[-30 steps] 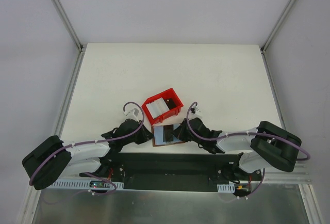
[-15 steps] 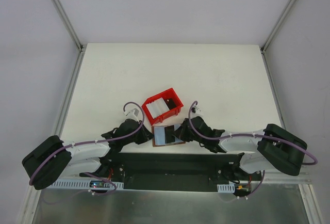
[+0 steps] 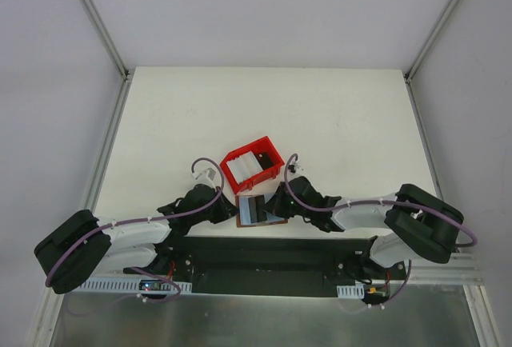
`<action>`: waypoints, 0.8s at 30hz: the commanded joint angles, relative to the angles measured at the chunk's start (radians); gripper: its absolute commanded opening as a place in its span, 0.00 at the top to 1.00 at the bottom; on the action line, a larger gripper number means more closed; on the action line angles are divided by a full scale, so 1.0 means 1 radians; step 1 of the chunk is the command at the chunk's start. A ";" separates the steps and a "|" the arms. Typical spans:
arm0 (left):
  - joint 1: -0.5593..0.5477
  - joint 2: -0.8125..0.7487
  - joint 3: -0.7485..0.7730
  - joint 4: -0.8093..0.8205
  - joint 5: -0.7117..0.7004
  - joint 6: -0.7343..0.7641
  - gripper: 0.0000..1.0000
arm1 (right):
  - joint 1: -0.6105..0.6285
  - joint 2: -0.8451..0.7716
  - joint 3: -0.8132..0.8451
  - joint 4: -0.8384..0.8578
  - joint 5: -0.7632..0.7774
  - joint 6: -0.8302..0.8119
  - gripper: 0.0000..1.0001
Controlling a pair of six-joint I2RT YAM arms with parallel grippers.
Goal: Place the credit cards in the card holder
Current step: Insert the credit card into the card holder.
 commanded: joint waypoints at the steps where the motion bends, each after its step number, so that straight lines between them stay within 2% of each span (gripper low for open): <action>1: 0.005 0.026 -0.028 -0.163 -0.033 0.037 1.00 | 0.013 0.049 0.015 -0.014 -0.077 -0.011 0.99; 9: 0.005 0.027 -0.026 -0.159 -0.030 0.040 1.00 | 0.042 0.116 0.078 -0.003 -0.091 -0.017 0.97; 11: 0.005 0.023 -0.029 -0.159 -0.030 0.038 1.00 | 0.042 0.087 0.056 -0.008 -0.057 -0.017 0.93; 13: 0.005 0.015 -0.034 -0.159 -0.030 0.038 1.00 | 0.039 0.040 0.044 -0.049 0.001 -0.034 0.80; 17: 0.005 0.001 -0.039 -0.159 -0.032 0.038 1.00 | 0.042 -0.019 0.081 -0.181 0.041 -0.088 0.61; 24: 0.005 0.014 -0.032 -0.153 -0.026 0.046 1.00 | 0.049 0.062 0.156 -0.183 -0.023 -0.114 0.57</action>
